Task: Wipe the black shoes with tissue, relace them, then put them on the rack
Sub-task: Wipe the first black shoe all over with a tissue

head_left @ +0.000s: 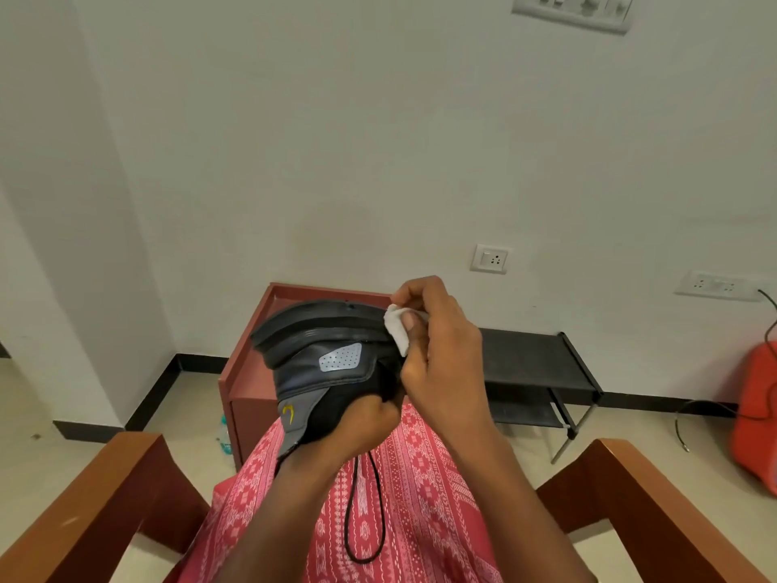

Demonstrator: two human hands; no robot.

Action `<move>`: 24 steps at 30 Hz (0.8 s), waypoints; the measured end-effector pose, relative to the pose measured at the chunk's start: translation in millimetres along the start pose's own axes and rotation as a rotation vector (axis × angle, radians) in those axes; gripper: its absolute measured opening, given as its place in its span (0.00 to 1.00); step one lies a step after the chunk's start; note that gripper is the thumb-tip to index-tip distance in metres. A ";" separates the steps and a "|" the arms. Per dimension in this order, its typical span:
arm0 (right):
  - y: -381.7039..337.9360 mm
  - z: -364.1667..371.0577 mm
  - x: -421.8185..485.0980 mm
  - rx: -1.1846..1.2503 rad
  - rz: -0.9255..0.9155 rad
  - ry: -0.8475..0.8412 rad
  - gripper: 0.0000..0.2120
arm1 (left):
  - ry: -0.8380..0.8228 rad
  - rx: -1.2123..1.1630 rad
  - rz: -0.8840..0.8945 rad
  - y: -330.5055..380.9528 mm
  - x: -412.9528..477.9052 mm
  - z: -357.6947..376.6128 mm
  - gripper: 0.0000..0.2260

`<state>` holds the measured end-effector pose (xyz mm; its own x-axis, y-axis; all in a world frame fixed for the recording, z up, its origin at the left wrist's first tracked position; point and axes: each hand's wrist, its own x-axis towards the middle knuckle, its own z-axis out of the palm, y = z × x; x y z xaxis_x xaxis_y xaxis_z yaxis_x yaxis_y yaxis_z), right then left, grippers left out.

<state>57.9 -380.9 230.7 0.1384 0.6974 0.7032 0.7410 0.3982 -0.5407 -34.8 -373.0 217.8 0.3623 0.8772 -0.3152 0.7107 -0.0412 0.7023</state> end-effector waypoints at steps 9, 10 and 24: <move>39.3 -15.4 -3.4 -0.308 0.055 0.072 0.20 | 0.058 -0.132 -0.016 -7.6 7.9 1.0 0.30; 38.6 -13.3 -4.6 -0.287 0.061 0.087 0.19 | 0.060 -0.132 -0.006 -8.1 7.9 0.3 0.30; 37.6 -7.1 -8.1 -0.205 -0.041 0.097 0.16 | 0.037 -0.055 0.032 -3.1 2.5 -0.6 0.30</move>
<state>89.3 -375.8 207.9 0.1609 0.6187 0.7689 0.8639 0.2884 -0.4129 -36.5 -370.4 215.3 0.3612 0.8930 -0.2686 0.6646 -0.0445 0.7458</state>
